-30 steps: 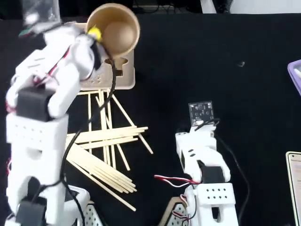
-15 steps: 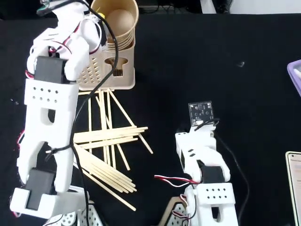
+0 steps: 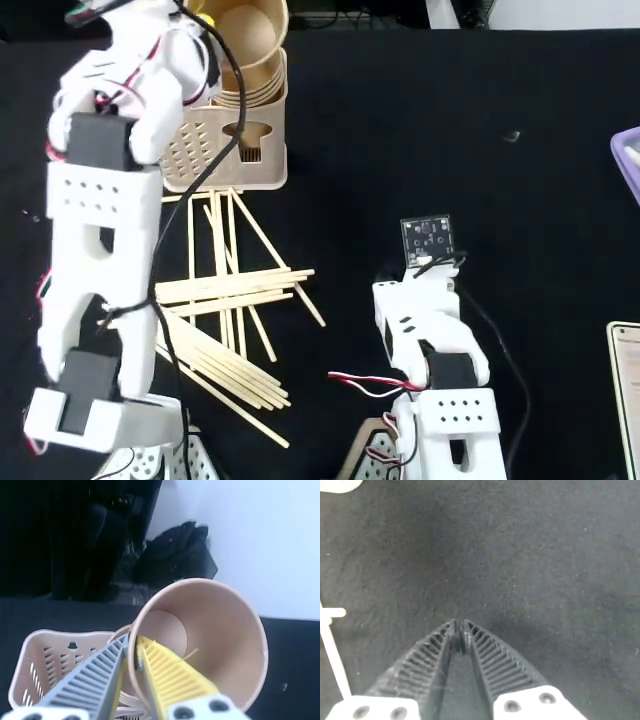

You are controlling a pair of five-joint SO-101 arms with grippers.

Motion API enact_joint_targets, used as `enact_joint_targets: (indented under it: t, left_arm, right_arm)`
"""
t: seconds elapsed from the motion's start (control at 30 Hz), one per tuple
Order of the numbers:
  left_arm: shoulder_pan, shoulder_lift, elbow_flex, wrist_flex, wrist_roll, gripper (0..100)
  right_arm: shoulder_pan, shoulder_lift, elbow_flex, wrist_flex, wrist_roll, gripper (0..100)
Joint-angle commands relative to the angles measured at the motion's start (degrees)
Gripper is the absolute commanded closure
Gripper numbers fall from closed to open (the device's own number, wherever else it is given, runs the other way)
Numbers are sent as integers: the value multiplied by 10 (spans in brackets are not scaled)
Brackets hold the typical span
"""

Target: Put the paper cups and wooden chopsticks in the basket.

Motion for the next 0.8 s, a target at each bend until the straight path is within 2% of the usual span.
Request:
enact_joint_targets:
  t: [0.0,0.13,0.33,0.57,0.77]
  left_arm:
    - [-15,13,0,2,4,970]
    - [-16,23,0,3,3,966]
    - [-19,22,-6,34,6,812]
    - [-51,24,-23,34,8,823]
    - [-40,27,21,31,7,823]
  right_arm:
    - [11,-5,-2,-12,2,986]
    - [11,-5,-2,-12,2,985]
    - [11,-5,-2,-12,2,985]
    - [11,-5,-2,-12,2,984]
    - [11,-5,-2,-13,2,984]
